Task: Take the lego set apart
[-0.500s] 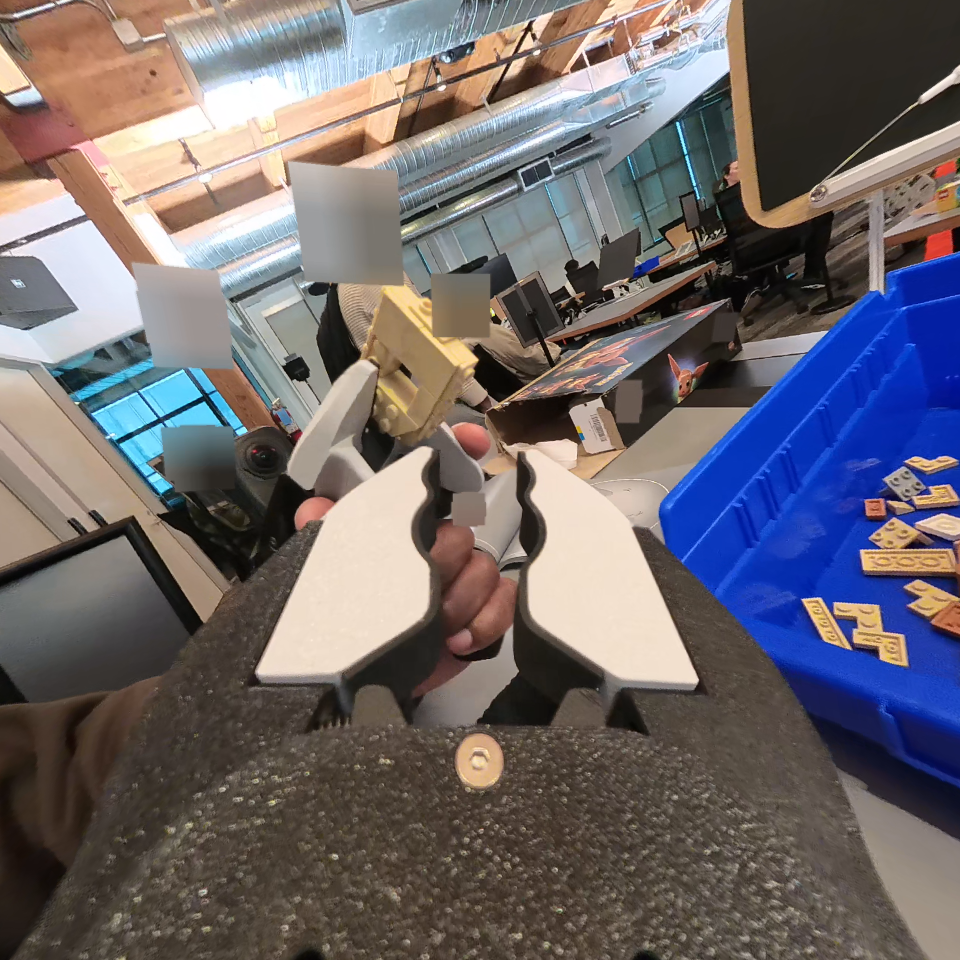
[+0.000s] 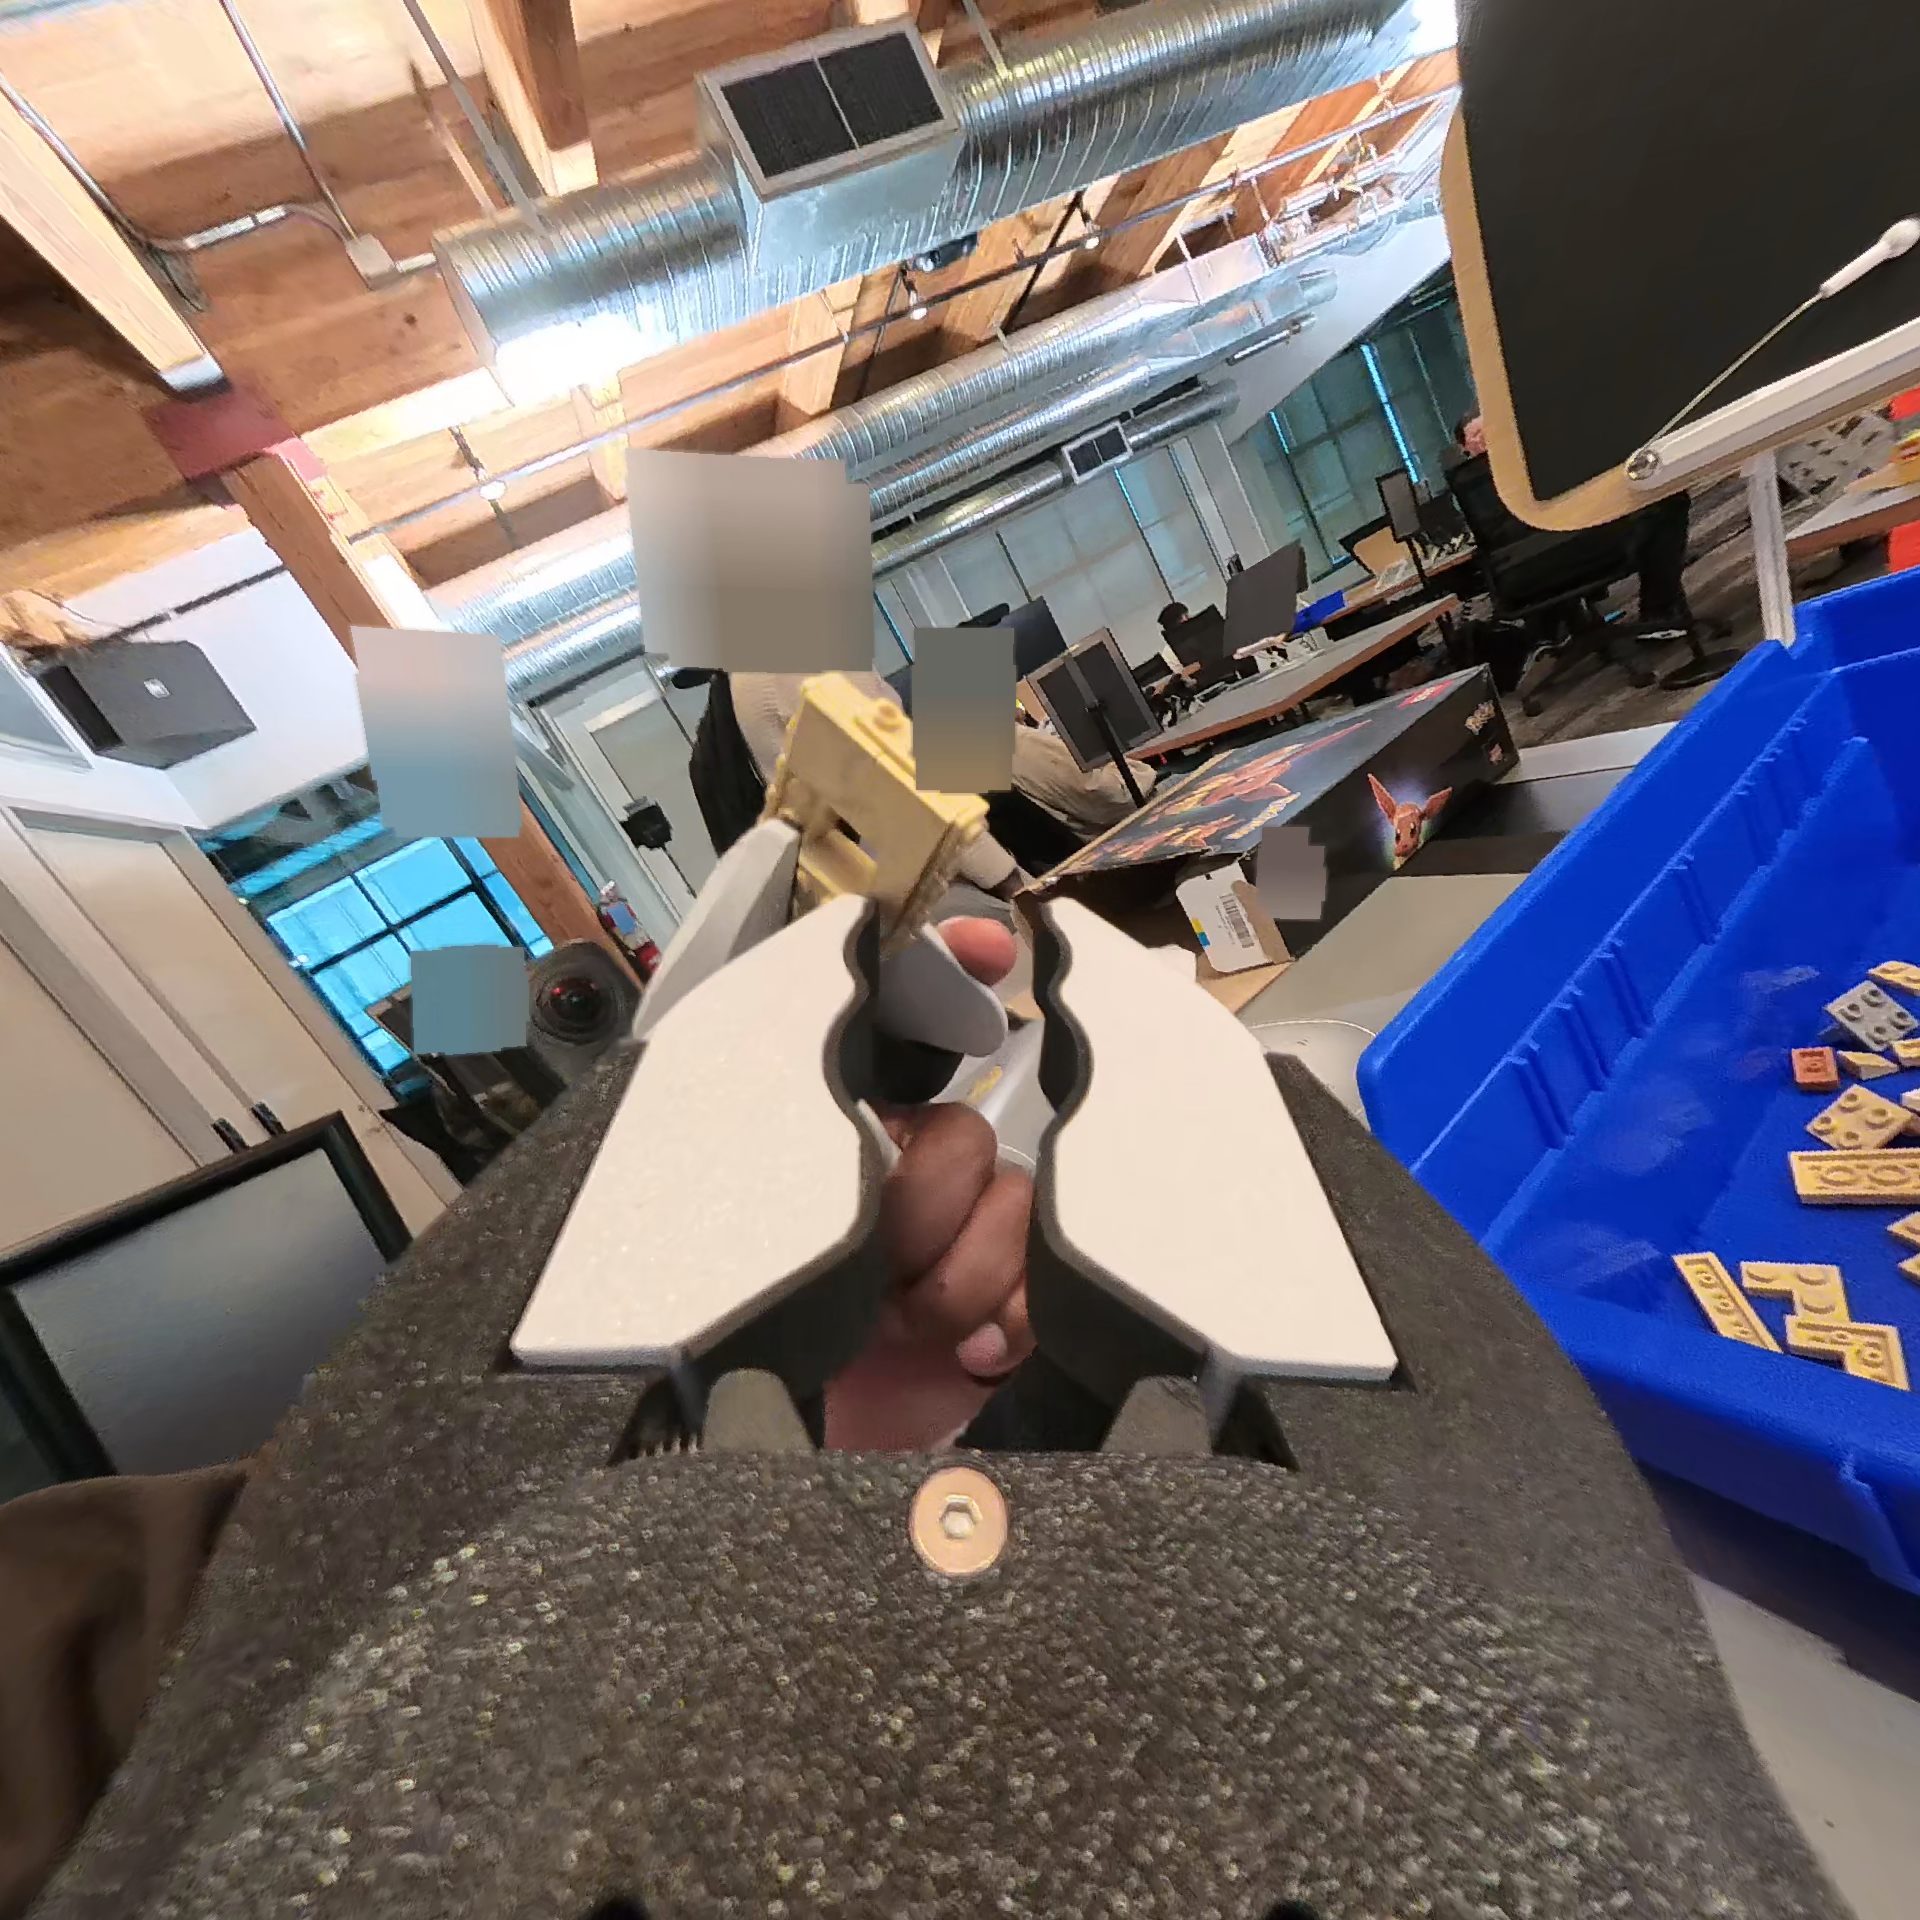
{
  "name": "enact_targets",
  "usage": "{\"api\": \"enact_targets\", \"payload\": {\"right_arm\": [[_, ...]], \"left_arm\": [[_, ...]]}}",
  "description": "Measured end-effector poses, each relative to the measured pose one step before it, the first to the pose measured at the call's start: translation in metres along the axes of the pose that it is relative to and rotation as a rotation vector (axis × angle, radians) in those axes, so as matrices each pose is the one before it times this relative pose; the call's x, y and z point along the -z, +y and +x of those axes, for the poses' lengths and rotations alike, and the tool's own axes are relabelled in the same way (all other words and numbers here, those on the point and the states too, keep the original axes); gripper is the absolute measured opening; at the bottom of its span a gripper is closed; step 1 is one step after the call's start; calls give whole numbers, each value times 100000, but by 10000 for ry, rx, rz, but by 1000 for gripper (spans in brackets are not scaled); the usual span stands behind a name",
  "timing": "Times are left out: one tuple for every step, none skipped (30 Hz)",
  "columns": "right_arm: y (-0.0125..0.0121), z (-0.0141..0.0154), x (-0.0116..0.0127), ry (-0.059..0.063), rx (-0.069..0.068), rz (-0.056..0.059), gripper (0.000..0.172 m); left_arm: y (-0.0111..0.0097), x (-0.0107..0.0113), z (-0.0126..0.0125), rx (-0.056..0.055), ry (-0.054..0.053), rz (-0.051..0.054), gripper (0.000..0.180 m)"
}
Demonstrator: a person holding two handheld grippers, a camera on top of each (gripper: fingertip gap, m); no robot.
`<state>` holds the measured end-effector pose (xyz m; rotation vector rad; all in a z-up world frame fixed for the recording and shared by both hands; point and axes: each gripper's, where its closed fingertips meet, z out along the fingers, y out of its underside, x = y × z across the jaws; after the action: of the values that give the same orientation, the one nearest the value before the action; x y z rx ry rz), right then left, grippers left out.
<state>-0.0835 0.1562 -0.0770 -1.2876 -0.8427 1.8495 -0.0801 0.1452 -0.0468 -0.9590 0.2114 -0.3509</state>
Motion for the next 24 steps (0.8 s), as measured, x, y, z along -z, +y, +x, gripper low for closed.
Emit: {"api": "enact_targets", "payload": {"right_arm": [[-194,-99,18,-45,-110,107,28],[-102,-122,-25,-46,-71,52,28],[-33,-98,-25,-29,-54,28,27],[-30,-90,-26,-24,-66,38,27],[-34,-93,-12,-36,-83,43,27],[-20,-93,-32,-48,-91,38,27],[-5,-107,-45,-57,-109,36,27],[-6,-136,-48,-81,-148,40,28],[17,-195,-55,-118,-181,30,28],[33,-158,-40,-81,-172,40,25],[16,-13,-24,3,-142,57,26],[-5,-32,-9,-18,-124,58,27],[-18,-99,-17,-58,-88,38,27],[-22,-122,-14,-45,-3,22,25],[-17,-224,9,-69,103,22,18],[-51,-193,7,-30,138,46,16],[-79,-118,18,6,151,47,15],[-99,-108,23,-13,161,21,15],[-118,-166,28,-71,173,1,14],[-106,-176,17,-79,209,-17,14],[-72,-161,22,-38,272,-35,14],[-42,-125,6,-17,263,-42,14],[-32,-117,16,-22,215,-40,14],[-25,-110,3,-35,191,-49,14]], "left_arm": [[67,-19,128,-174,26,-47,16],[41,-17,144,-182,22,-23,16],[-33,-19,47,-180,-55,16,16],[-97,3,47,-172,-23,30,16],[-83,-6,66,-168,4,11,16],[-96,18,46,-196,-12,20,16],[-87,24,44,-229,-28,20,16],[-57,7,82,-268,-23,-5,15],[72,-42,264,-331,69,-74,16],[56,-36,359,-398,75,-52,16],[-98,-38,368,-348,64,23,16],[-109,-23,107,-229,-71,13,16],[-141,-17,76,-120,-5,40,16],[-76,10,20,-62,3,27,16],[16,8,-2,28,5,0,16],[-5,10,-4,154,24,33,16],[-60,10,-5,244,51,65,16],[-39,-11,15,217,60,41,16],[-81,10,28,235,92,60,16],[-109,-8,56,289,120,73,16],[-99,10,46,268,105,60,16],[-89,29,54,227,96,52,15],[-66,12,43,233,94,32,15],[-69,20,46,209,100,20,15]]}}
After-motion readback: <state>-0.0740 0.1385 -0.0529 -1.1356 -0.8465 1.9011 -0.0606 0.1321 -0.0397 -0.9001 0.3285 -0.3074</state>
